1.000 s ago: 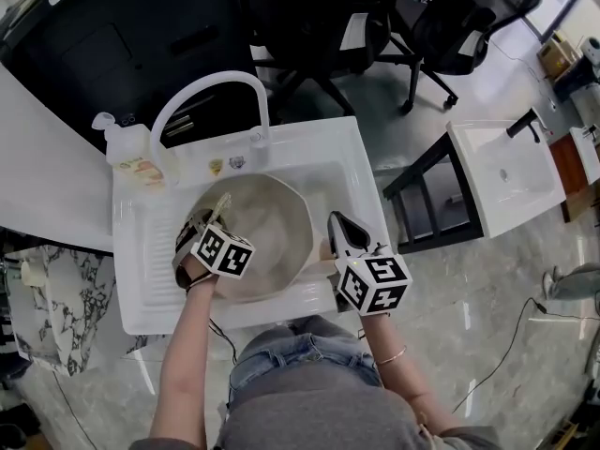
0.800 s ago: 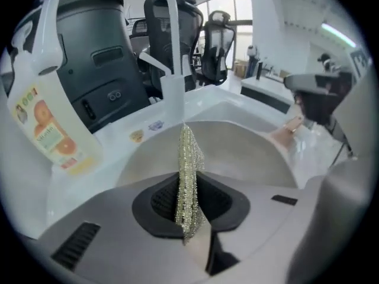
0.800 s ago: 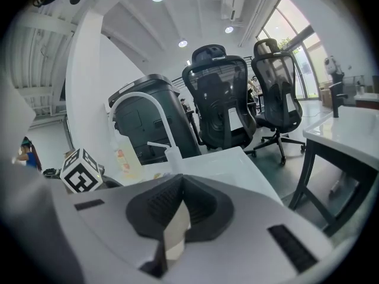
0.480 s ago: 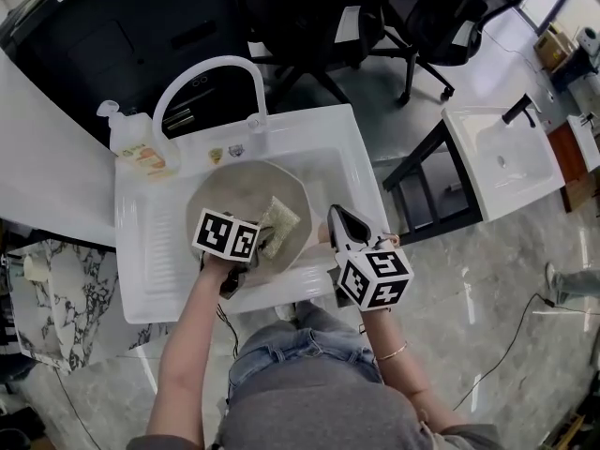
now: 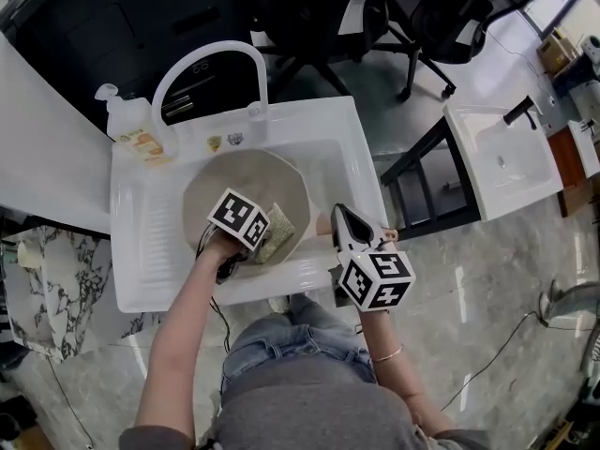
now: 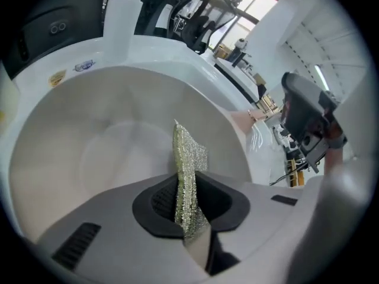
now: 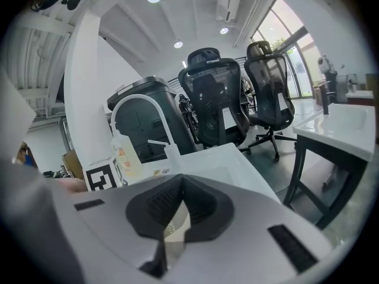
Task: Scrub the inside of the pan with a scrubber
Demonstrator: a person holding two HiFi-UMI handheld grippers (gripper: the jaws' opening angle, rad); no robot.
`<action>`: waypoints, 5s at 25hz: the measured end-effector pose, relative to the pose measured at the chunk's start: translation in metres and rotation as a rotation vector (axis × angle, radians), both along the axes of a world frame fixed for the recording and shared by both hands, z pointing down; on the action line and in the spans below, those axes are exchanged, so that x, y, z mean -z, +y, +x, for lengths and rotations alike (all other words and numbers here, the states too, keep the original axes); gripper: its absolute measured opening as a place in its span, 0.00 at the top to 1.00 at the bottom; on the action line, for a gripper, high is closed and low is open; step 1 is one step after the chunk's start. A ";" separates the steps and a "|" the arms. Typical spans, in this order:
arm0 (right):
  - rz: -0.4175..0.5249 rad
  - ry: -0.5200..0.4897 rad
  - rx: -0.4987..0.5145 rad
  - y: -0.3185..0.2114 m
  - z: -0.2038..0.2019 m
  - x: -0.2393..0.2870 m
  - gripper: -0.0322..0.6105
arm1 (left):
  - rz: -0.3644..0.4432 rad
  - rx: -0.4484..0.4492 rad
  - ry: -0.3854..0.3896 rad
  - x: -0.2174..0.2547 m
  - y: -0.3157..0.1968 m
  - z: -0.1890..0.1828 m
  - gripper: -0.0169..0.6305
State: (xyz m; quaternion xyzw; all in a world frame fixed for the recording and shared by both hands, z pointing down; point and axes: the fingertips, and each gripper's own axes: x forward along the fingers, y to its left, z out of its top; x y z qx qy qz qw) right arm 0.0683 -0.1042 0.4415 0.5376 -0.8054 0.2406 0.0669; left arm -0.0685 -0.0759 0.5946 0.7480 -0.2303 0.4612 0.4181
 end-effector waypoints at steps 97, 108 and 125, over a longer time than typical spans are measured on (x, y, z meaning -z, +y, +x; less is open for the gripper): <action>0.193 -0.001 0.326 0.002 -0.120 0.043 0.93 | 1.021 0.585 0.327 0.194 -0.021 -0.071 0.87; 0.255 0.048 0.360 0.011 -0.140 0.052 0.94 | 1.025 0.623 0.312 0.191 -0.005 -0.090 0.87; 0.279 0.046 0.383 0.004 -0.152 0.053 0.94 | 1.042 0.634 0.298 0.192 -0.013 -0.100 0.87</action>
